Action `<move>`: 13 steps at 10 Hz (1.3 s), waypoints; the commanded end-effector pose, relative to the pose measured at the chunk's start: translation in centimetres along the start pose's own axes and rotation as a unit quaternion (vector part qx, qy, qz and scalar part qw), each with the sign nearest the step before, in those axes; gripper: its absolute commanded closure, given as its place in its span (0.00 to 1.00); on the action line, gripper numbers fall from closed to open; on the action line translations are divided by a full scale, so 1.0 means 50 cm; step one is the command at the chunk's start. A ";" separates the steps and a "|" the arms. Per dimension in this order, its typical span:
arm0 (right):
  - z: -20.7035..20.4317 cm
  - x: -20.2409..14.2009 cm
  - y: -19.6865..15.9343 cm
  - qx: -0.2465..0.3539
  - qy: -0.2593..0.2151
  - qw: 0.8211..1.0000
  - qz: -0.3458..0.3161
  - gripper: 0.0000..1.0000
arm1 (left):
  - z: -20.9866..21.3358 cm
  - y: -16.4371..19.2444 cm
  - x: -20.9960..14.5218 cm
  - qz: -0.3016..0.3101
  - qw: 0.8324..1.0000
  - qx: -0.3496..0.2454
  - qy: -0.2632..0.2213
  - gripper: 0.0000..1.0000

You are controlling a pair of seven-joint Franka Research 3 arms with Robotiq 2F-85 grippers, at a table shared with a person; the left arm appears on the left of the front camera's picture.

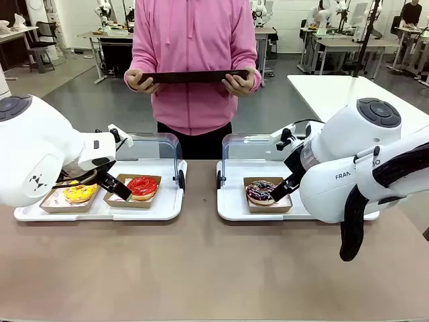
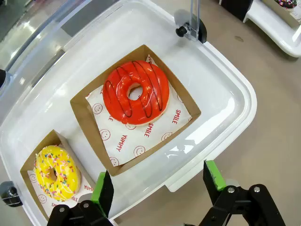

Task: Provide the desired donut to the person.
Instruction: Pick up and lift the Paper togo box containing the Donut pointed at by the person.

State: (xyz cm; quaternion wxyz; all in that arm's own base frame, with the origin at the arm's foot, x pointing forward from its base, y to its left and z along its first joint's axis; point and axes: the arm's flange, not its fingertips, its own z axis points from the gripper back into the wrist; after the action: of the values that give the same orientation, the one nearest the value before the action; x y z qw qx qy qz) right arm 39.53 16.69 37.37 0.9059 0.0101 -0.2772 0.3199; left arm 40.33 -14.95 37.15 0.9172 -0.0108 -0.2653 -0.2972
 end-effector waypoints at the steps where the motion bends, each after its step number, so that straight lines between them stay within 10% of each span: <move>1: 0.000 0.000 0.000 0.000 0.000 1.000 0.000 0.00 | 0.000 0.000 0.000 0.000 1.000 0.000 0.000 0.00; 13: 0.000 0.000 0.000 0.000 0.000 1.000 0.000 0.00 | 0.000 0.000 0.000 0.000 1.000 0.000 0.000 0.00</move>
State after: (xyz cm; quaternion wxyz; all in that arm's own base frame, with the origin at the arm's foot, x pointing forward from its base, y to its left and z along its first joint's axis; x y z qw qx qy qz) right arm 39.53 16.70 37.37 0.9059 0.0099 -0.2772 0.3199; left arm 40.33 -14.96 37.15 0.9171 -0.0108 -0.2653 -0.2973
